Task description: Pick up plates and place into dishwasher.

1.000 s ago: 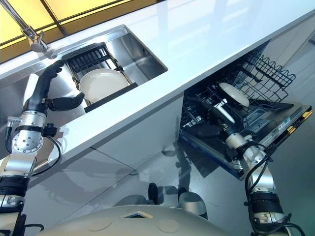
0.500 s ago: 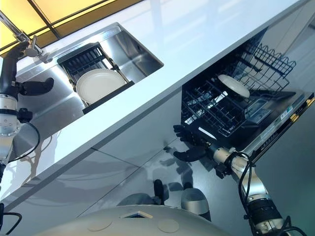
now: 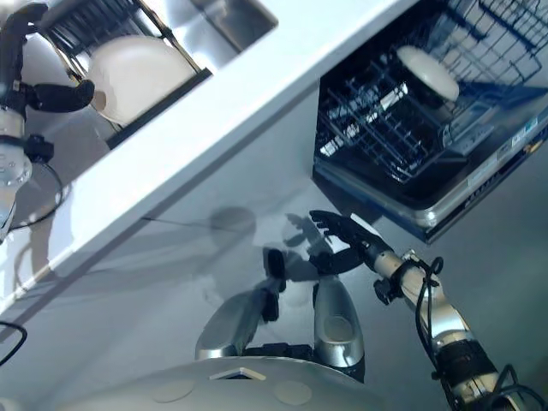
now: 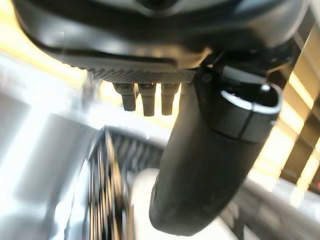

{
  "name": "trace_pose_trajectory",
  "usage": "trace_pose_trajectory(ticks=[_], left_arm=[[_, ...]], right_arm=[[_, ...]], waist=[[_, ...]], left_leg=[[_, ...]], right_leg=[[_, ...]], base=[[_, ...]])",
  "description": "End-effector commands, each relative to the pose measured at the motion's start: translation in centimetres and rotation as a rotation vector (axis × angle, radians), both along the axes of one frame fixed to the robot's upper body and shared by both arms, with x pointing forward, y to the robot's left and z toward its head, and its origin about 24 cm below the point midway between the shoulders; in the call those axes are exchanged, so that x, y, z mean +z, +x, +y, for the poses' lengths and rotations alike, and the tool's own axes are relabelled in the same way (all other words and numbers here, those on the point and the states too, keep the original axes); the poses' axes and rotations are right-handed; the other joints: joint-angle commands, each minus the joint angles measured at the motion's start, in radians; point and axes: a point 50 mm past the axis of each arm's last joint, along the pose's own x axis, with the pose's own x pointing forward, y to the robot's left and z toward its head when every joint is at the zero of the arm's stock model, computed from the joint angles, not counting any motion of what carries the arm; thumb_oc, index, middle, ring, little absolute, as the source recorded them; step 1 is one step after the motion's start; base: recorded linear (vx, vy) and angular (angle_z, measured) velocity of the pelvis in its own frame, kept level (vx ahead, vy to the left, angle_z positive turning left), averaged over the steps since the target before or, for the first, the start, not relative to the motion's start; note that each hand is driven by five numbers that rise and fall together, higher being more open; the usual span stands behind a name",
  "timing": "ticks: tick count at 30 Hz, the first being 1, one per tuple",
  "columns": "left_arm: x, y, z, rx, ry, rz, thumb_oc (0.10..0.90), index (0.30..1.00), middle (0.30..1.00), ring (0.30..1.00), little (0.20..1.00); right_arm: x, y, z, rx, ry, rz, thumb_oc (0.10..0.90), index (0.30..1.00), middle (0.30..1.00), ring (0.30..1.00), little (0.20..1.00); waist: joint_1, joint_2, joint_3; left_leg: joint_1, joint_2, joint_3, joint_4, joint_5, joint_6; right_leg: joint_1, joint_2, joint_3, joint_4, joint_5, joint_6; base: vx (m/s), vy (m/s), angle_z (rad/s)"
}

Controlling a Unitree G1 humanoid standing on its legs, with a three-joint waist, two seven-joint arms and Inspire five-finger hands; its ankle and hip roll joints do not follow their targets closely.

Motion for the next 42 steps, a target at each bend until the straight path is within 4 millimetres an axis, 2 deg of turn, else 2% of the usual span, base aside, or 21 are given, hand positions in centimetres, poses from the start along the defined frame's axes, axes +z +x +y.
trace_pose_trajectory(ticks=[1,4,10,16,19,21,22,23,25,28,29,32,38,42], left_arm=[[7.2,-0.7,1.1,0.074,0.014,-0.259,0.8,0.9,0.9,0.9,0.9],[7.7,-0.1,0.8,0.052,0.025,-0.222,0.8,0.9,0.9,0.9,0.9],[8.3,0.9,-0.1,-0.005,0.008,-0.176,0.8,0.9,0.9,0.9,0.9],[7.7,1.5,0.8,0.052,-0.02,-0.103,0.8,0.9,0.9,0.9,0.9],[6.7,1.7,1.6,0.034,-0.155,-0.032,0.8,0.9,0.9,0.9,0.9],[5.2,2.0,1.5,-0.083,-0.334,0.057,0.8,0.9,0.9,0.9,0.9],[4.6,2.2,1.3,-0.121,-0.367,0.096,0.8,0.9,0.9,0.9,0.9],[3.2,2.4,0.8,-0.175,-0.392,0.174,0.644,0.766,0.766,0.766,0.744],[0.9,2.6,0.0,-0.256,-0.422,0.29,0.449,0.599,0.599,0.599,0.549],[-2.4,2.5,-1.1,-0.331,-0.437,0.448,0.245,0.425,0.425,0.425,0.345],[-3.2,2.4,-1.4,-0.355,-0.434,0.489,0.149,0.342,0.342,0.342,0.249],[-4.9,1.9,-2.3,-0.409,-0.443,0.542,0.1,0.3,0.3,0.3,0.2],[-6.7,1.3,-4.3,-0.505,-0.509,0.508,0.1,0.3,0.3,0.3,0.2],[-7.2,0.7,-4.7,-0.519,-0.55,0.442,0.1,0.3,0.3,0.3,0.2]], right_arm=[[2.9,0.9,1.6,0.056,0.075,-0.192,0.8,0.9,0.9,0.9,0.9],[3.1,1.3,1.8,0.043,0.085,-0.21,0.8,0.9,0.9,0.9,0.9],[2.3,0.9,1.9,0.035,0.085,-0.211,0.8,0.9,0.9,0.9,0.9],[1.9,0.7,2.2,0.031,0.095,-0.2,0.8,0.9,0.9,0.9,0.9],[1.6,0.6,2.5,0.026,0.102,-0.192,0.8,0.9,0.9,0.9,0.9],[1.4,0.4,2.7,0.014,0.108,-0.187,0.8,0.9,0.9,0.9,0.9],[1.2,0.4,2.7,0.009,0.112,-0.184,0.8,0.9,0.9,0.9,0.9],[1.1,0.3,2.8,0.003,0.112,-0.181,0.8,0.9,0.9,0.9,0.9],[1.1,0.2,2.8,-0.004,0.114,-0.182,0.8,0.9,0.9,0.9,0.9],[1.3,0.1,2.6,-0.016,0.121,-0.18,0.8,0.9,0.9,0.9,0.9],[1.3,0.1,2.4,-0.019,0.124,-0.178,0.8,0.9,0.9,0.9,0.9],[1.4,0.0,2.1,-0.021,0.124,-0.164,0.8,0.9,0.9,0.9,0.9],[1.1,-0.1,2.2,-0.016,0.116,-0.131,0.8,0.9,0.9,0.9,0.9],[0.7,-0.2,2.2,-0.021,0.117,-0.111,0.8,0.9,0.9,0.9,0.9]], waist=[[-0.001,-0.007,-0.044],[0.0,-0.013,-0.03],[-0.009,-0.019,-0.029],[-0.017,-0.012,-0.036],[-0.019,-0.008,-0.041],[-0.019,-0.006,-0.045],[-0.018,-0.005,-0.046],[-0.018,-0.002,-0.047],[-0.019,0.0,-0.05],[-0.023,0.002,-0.057],[-0.024,0.003,-0.061],[-0.027,0.007,-0.077],[-0.025,0.011,-0.124],[-0.022,0.012,-0.163]], left_leg=[[-0.028,-0.044,0.01,0.141,-0.146,0.036],[-0.045,-0.038,0.017,0.147,-0.146,0.037],[-0.041,-0.036,0.027,0.143,-0.151,0.039],[-0.023,-0.039,0.027,0.124,-0.149,0.037],[-0.012,-0.041,0.027,0.114,-0.15,0.036],[0.0,-0.042,0.026,0.104,-0.149,0.034],[0.005,-0.041,0.026,0.101,-0.15,0.033],[0.014,-0.041,0.025,0.095,-0.149,0.032],[0.026,-0.043,0.023,0.087,-0.149,0.032],[0.044,-0.048,0.02,0.081,-0.153,0.032],[0.051,-0.05,0.018,0.078,-0.155,0.032],[0.074,-0.056,0.012,0.07,-0.159,0.032],[0.114,-0.063,0.009,0.049,-0.168,0.029],[0.138,-0.062,0.008,0.034,-0.17,0.026]], right_leg=[[-0.087,-0.011,0.013,-0.014,0.092,0.06],[-0.108,-0.005,0.016,-0.003,0.09,0.058],[-0.122,0.0,0.017,0.013,0.095,0.055],[-0.122,0.004,0.017,0.01,0.091,0.054],[-0.117,0.005,0.015,0.003,0.088,0.054],[-0.106,0.003,0.011,-0.006,0.083,0.055],[-0.103,0.003,0.009,-0.009,0.081,0.055],[-0.095,0.001,0.006,-0.013,0.08,0.055],[-0.084,0.0,0.002,-0.022,0.081,0.057],[-0.066,-0.003,-0.001,-0.037,0.087,0.06],[-0.059,-0.003,-0.002,-0.043,0.086,0.061],[-0.035,-0.004,-0.005,-0.061,0.087,0.063],[0.031,0.0,-0.012,-0.115,0.072,0.064],[0.065,0.006,-0.017,-0.137,0.063,0.063]], base=[[-0.1,-0.001,-0.11],[-0.05,0.001,0.0],[0.0,0.0,0.0],[0.0,0.0,0.0],[0.0,0.0,0.0],[0.0,0.0,0.0],[0.0,0.0,0.0],[0.0,-0.027,0.04],[0.0,-0.016,0.02],[0.0,0.0,0.0],[0.0,0.0,0.0],[0.01,-0.011,0.01],[0.01,-0.01,-0.01],[0.03,-0.04,-0.01]])
